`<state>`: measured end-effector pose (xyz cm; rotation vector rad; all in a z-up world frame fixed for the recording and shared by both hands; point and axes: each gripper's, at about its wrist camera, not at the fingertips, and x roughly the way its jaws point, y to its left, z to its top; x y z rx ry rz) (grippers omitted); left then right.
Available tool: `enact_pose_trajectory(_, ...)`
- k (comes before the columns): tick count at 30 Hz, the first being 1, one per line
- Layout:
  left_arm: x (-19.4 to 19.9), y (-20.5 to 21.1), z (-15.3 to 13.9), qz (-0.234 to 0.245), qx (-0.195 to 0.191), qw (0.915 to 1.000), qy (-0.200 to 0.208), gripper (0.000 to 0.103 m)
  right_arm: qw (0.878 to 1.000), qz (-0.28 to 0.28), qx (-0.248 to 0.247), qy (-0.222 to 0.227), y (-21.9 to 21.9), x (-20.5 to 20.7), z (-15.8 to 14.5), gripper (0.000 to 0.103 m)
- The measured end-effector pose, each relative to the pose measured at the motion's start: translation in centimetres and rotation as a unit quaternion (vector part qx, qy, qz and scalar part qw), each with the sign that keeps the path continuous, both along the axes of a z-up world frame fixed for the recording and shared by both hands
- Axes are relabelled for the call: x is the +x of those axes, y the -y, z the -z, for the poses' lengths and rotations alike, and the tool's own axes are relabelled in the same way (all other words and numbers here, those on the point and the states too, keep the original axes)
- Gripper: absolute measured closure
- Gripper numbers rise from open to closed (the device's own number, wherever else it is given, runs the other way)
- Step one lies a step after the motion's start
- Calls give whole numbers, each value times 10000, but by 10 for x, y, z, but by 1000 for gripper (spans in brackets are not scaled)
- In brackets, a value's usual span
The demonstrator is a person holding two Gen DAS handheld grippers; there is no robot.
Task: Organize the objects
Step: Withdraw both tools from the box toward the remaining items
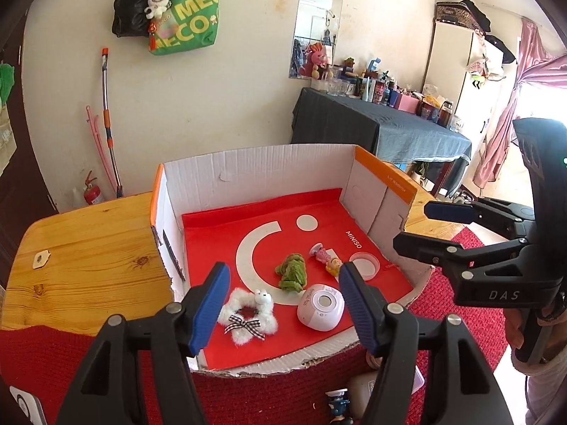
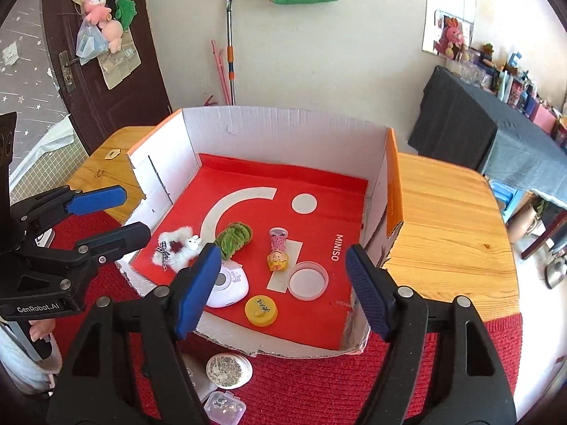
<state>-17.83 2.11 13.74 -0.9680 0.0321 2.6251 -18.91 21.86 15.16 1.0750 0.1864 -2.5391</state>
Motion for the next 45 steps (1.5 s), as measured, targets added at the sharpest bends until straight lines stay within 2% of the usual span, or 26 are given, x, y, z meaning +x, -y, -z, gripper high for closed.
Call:
enact_pose_trajectory(5, 19, 2, -4, -21, 56, 9997, -228, 24, 9994, 19, -251, -219, -9, 22, -8, 31)
enact_pose_trajectory(9, 33, 3, -6, -88, 109, 9992, -377, 19, 9983, 36, -334, -474, -13, 44, -12, 29)
enact_pose_trajectory(17, 58, 2, -4, -194, 49, 9975, -682, 9, 9945, 148, -328, -980, -15, 84, -15, 19)
enact_pose_trajectory(22, 71, 0, 1, -296, -33, 9963, -807, 6, 9927, 178, -396, -1129, -14, 101, -10, 15)
enact_pose_trajectory(26, 78, 0, 12, -318, 12, 9968, -726, 5, 9915, 263, -343, -1225, -11, 111, 1, 14)
enact_pose_trajectory(33, 88, 3, 39, -445, 21, 9977, -519, 3, 9923, 484, -420, -1057, -15, 124, 32, 11)
enact_pose_trajectory(39, 88, 5, 71, -408, 11, 9992, 9, 3, 9953, 580, -569, -520, -23, 124, 66, 11)
enact_pose_trajectory(45, 89, 4, 89, -234, 66, 9990, 374, 3, 9956, 626, -689, -64, -28, 122, 92, 11)
